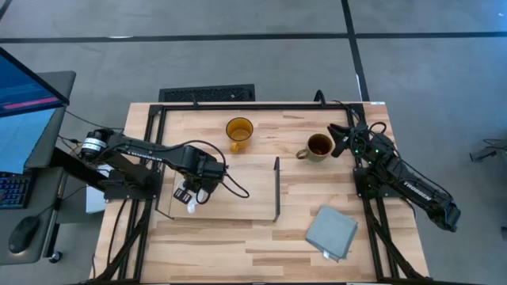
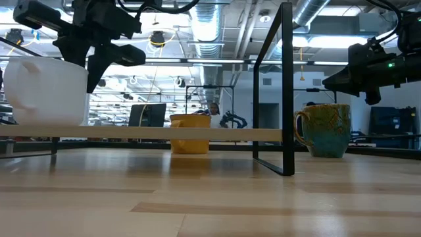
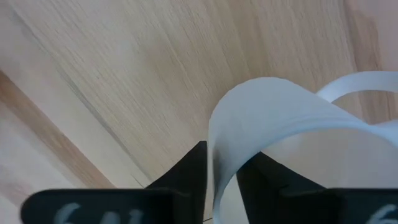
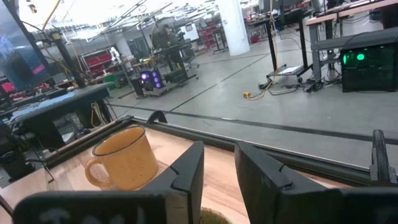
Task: Stack small to large cups/mugs on shelf
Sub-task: Put the white mug on the shelf
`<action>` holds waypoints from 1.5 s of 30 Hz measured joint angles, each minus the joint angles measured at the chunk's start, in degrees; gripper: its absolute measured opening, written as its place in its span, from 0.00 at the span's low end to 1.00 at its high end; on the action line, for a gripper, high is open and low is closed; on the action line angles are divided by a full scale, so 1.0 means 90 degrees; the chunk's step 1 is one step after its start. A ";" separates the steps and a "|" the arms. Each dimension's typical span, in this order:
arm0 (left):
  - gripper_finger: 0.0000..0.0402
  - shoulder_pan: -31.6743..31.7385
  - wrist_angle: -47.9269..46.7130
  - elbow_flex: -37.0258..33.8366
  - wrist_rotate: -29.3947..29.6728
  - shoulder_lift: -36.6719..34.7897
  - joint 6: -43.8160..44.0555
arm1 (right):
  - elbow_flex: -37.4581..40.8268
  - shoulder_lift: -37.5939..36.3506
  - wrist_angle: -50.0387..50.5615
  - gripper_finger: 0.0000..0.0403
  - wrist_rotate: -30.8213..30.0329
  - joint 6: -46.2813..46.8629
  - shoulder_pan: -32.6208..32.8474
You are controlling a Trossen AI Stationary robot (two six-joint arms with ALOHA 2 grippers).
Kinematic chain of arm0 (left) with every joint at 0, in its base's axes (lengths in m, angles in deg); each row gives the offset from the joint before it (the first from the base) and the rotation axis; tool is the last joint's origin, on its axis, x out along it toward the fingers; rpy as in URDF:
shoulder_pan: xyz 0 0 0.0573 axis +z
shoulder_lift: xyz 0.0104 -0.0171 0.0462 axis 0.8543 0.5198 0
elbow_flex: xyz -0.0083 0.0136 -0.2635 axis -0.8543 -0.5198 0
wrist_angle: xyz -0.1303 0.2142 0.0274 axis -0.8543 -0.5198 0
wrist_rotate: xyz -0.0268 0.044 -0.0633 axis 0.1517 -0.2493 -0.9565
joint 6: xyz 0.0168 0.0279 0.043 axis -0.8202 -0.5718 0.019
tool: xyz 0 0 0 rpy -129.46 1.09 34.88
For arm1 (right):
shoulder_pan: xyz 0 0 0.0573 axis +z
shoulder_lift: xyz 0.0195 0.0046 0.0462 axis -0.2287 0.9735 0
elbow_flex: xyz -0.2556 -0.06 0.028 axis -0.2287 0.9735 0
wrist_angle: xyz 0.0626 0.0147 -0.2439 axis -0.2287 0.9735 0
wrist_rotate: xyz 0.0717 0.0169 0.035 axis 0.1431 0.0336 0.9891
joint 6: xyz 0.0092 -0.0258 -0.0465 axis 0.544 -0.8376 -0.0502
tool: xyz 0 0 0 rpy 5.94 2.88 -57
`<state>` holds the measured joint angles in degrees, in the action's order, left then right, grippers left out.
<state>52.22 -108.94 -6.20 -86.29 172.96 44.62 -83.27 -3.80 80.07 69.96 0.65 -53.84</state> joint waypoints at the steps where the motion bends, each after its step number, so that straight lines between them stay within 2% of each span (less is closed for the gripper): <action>1: 0.21 0.0000 0.0000 0.0000 0.0031 0.0000 0.0000 | 0.0000 -0.0001 0.0000 0.28 0.0000 0.0000 0.0000; 9: 0.34 0.0000 0.0066 0.0000 0.0076 0.0000 -0.0063 | 0.0000 0.0001 0.0000 0.28 0.0000 0.0000 0.0000; 16: 0.41 0.0000 0.0141 0.0002 0.0076 0.0000 -0.0260 | 0.0002 -0.0001 0.0000 0.28 0.0000 0.0000 0.0000; 45: 0.42 -0.0566 0.0282 0.0002 -0.0300 -0.0002 -0.0310 | 0.0000 0.0000 0.0000 0.28 0.0000 0.0000 0.0001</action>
<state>47.13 -106.40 -6.18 -88.99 172.94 41.83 -83.27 -3.80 80.07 69.96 0.65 -53.84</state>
